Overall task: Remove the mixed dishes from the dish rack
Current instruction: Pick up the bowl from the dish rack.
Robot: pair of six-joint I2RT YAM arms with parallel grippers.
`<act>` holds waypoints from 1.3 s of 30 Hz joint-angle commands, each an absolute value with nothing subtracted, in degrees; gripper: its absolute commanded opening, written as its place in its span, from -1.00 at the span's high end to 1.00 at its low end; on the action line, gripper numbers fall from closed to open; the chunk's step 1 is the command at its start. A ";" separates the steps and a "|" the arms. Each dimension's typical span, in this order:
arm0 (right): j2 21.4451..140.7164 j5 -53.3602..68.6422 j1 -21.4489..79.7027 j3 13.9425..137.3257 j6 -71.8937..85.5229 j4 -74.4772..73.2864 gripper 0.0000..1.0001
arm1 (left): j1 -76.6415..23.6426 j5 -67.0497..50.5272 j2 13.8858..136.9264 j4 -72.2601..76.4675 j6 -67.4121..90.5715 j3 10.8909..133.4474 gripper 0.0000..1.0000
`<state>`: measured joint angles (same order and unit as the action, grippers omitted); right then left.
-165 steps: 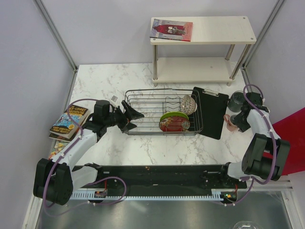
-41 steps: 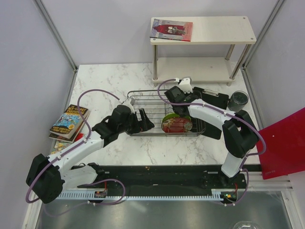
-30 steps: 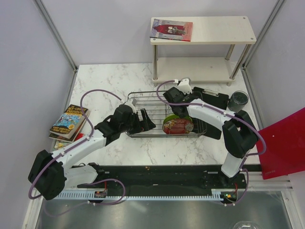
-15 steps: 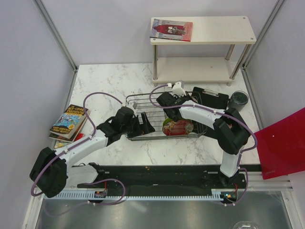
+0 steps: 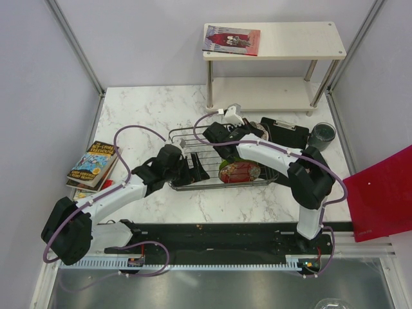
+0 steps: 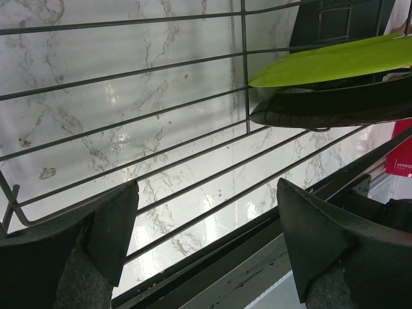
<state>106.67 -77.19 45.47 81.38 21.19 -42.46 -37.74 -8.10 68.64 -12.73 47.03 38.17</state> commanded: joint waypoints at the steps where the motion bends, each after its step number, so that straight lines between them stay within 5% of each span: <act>1: 106.35 -80.95 46.58 85.60 21.36 -43.32 1.00 | -37.97 -8.88 68.47 -12.48 48.52 37.71 -0.87; 24: 94.32 -77.35 47.37 88.07 22.06 -46.93 1.00 | -37.97 -8.70 67.94 -12.48 48.87 38.41 -0.87; 39: 79.82 -48.37 47.20 83.33 27.33 -36.41 1.00 | -37.71 3.04 59.16 -18.01 46.94 42.71 -0.87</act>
<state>84.25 -57.95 47.24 84.79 25.47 -44.62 -37.74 -4.38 63.90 -15.88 47.33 39.35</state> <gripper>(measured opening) 0.128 0.938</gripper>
